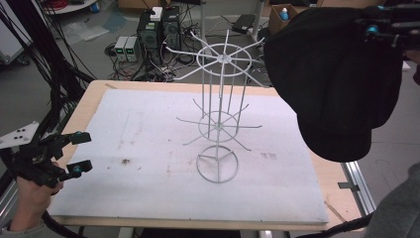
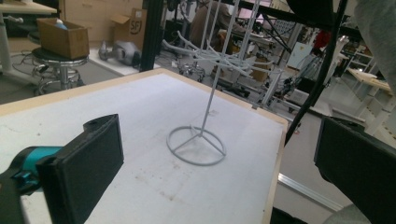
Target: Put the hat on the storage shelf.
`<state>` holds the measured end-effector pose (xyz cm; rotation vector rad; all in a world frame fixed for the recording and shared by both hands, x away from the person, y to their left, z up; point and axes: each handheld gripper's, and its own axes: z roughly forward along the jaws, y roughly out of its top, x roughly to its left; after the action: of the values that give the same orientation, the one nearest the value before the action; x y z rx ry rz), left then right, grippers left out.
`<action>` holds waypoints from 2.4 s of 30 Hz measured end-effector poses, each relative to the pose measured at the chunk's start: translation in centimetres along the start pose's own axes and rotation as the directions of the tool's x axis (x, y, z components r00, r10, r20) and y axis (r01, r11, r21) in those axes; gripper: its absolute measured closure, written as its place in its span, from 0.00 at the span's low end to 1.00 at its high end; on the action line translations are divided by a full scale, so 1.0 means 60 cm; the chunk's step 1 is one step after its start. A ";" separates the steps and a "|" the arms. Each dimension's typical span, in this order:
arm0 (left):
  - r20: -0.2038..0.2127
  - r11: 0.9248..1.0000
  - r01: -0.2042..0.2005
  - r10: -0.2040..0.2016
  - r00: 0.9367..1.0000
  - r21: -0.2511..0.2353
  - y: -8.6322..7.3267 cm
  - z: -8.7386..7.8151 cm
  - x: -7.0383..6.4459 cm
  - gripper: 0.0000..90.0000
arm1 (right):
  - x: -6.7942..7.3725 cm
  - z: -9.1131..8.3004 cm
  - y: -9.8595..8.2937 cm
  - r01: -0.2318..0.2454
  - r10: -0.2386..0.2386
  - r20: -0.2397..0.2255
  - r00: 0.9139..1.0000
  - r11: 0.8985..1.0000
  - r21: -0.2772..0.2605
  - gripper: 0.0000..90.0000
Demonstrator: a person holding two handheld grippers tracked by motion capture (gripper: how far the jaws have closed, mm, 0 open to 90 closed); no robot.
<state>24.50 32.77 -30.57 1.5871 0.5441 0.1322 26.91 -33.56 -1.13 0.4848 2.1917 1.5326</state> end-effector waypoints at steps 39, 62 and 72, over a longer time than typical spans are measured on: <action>-0.010 0.999 0.000 0.000 1.000 0.032 -0.004 0.011 0.000 0.02 | -0.025 0.022 -0.073 -0.008 0.004 -0.072 0.997 0.998 -0.057 0.76; -0.003 0.998 -0.006 0.007 1.000 0.055 -0.006 0.024 -0.005 0.02 | -0.018 0.055 -0.171 -0.030 0.025 -0.129 0.991 0.999 -0.033 0.74; -0.008 0.999 -0.014 0.015 1.000 0.050 -0.005 0.026 -0.010 0.02 | -0.013 0.074 -0.213 -0.053 0.047 -0.164 0.985 0.998 -0.037 0.72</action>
<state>24.55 31.11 -30.87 1.6399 0.5458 0.1369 29.34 -34.64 -14.39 0.4176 2.2796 1.6949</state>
